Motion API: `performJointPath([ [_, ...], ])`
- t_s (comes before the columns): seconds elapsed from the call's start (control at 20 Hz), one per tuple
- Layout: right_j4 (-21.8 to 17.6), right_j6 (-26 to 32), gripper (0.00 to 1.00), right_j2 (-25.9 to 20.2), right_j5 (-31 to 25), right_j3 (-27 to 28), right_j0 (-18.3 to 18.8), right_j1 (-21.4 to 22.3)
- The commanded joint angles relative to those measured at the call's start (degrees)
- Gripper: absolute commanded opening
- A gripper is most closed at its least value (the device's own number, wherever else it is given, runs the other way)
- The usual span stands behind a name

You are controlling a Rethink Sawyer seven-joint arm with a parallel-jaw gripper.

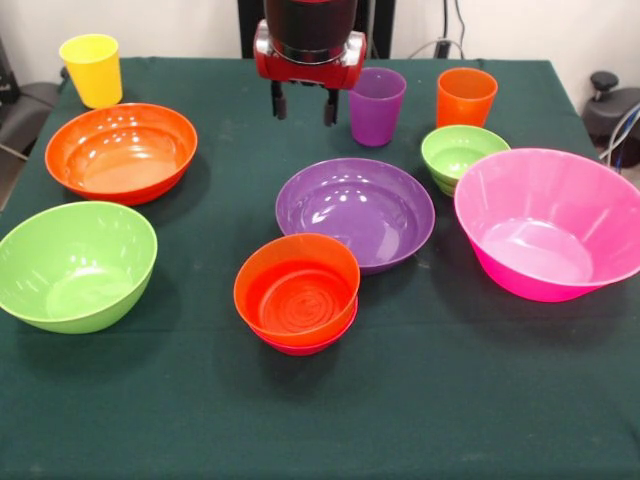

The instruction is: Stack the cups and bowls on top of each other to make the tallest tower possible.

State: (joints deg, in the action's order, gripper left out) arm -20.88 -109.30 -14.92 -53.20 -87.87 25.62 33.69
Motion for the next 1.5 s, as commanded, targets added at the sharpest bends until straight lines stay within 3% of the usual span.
performJointPath([
  [0.05,0.21,4.98,1.00,-4.05,-5.25,5.21,-1.13,-3.42],
  [0.2,0.34,4.83,1.00,-4.03,-5.69,5.59,-1.31,-3.31],
  [1.2,1.43,3.49,1.00,-4.36,-14.50,22.32,-4.75,-11.43],
  [1.5,1.78,3.70,1.00,-3.76,-14.51,23.63,-5.15,-12.42],
])
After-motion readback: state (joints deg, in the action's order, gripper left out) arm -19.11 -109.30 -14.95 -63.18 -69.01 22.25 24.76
